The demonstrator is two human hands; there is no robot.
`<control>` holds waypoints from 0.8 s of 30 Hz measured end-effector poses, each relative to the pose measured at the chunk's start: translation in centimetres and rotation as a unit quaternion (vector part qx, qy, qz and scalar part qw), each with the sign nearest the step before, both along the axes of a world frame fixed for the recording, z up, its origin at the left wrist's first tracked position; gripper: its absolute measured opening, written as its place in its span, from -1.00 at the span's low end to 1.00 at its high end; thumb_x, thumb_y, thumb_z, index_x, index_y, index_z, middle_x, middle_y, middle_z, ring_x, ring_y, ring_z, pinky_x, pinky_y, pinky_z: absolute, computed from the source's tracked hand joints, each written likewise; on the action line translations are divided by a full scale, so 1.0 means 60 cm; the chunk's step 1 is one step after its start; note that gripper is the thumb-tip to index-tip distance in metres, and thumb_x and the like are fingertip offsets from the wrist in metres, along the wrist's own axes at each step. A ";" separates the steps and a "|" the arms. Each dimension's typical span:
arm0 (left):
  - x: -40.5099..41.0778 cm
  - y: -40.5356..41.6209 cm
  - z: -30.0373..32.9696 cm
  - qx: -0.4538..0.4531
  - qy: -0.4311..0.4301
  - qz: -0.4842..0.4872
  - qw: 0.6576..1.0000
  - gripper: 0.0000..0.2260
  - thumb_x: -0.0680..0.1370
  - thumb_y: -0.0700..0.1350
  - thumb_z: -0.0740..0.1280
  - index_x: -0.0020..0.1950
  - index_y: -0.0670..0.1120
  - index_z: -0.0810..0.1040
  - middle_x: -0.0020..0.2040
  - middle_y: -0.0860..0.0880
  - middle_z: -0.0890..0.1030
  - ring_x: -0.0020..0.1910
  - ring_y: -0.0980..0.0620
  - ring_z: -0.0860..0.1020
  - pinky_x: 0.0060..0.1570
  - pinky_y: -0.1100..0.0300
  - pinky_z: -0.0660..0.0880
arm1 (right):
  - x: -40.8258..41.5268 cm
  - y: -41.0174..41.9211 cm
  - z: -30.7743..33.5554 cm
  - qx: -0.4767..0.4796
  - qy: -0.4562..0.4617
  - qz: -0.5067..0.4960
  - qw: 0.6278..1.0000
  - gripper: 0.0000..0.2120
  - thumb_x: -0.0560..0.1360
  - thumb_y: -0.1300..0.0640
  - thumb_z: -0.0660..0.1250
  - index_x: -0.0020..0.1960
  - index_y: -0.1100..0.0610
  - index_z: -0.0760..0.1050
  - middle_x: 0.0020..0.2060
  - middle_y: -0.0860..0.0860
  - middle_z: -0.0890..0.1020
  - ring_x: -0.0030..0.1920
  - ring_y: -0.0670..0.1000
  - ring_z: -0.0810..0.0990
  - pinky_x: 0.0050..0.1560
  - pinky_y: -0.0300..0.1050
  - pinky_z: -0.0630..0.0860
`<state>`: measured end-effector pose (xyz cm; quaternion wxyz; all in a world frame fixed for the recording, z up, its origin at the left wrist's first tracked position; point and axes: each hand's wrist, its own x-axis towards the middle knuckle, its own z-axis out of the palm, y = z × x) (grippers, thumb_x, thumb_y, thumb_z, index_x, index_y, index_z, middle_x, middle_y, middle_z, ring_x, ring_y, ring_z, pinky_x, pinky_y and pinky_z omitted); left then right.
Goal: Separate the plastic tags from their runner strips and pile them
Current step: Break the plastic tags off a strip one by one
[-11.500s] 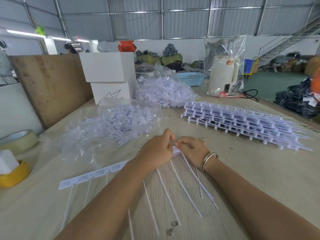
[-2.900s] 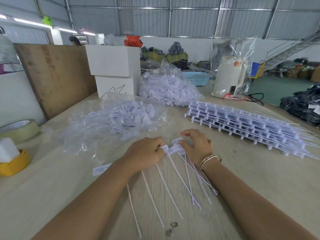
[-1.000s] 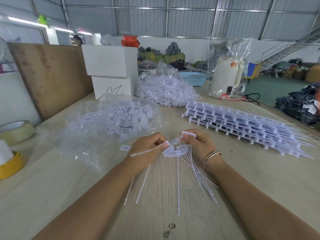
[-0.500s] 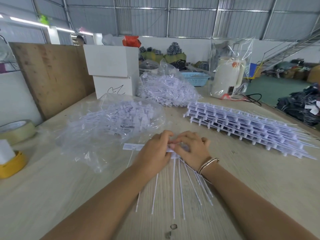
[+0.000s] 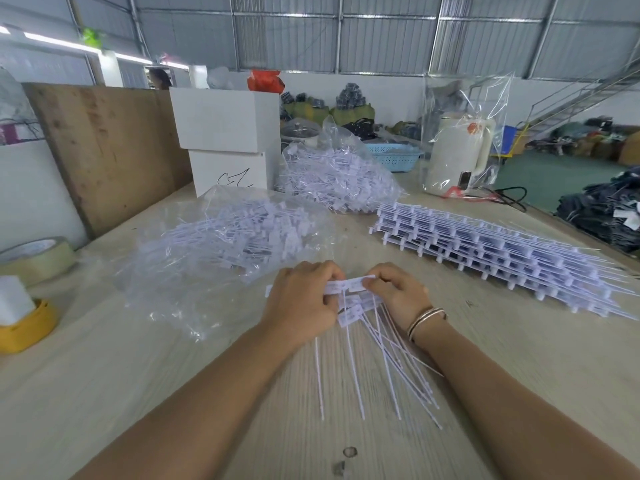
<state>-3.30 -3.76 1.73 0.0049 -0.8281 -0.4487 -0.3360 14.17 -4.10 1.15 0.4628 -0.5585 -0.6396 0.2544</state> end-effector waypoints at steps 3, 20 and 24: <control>0.003 0.004 -0.003 0.008 0.052 0.003 0.999 -0.73 0.45 -0.14 0.29 0.14 0.00 0.42 0.00 0.06 0.54 -0.04 0.00 0.48 -0.07 0.14 0.28 | 0.002 -0.001 0.002 -0.009 0.019 0.006 1.000 -0.80 0.49 0.20 0.32 -0.30 0.04 0.46 -0.28 0.03 0.47 -0.19 -0.02 0.44 0.03 -0.03 0.29; -0.008 0.011 -0.013 -0.135 -0.074 -0.042 0.987 -0.89 0.46 0.07 0.40 -0.11 0.05 0.59 -0.29 0.05 0.59 -0.30 0.03 0.52 -0.25 0.15 0.41 | -0.012 -0.010 0.002 0.020 -0.106 0.022 0.994 -0.76 0.40 0.12 0.45 -0.32 -0.08 0.42 -0.32 -0.08 0.49 -0.20 0.00 0.48 0.15 0.29 0.35; -0.009 0.020 -0.014 -0.189 -0.133 -0.087 0.969 -0.94 0.46 -0.04 0.44 -0.18 0.00 0.61 -0.30 0.07 0.59 -0.31 0.04 0.51 -0.22 0.15 0.41 | -0.011 -0.008 0.001 0.058 -0.111 0.026 0.992 -0.89 0.40 0.15 0.45 -0.26 0.10 0.55 -0.27 0.04 0.55 -0.18 0.10 0.53 0.11 0.29 0.37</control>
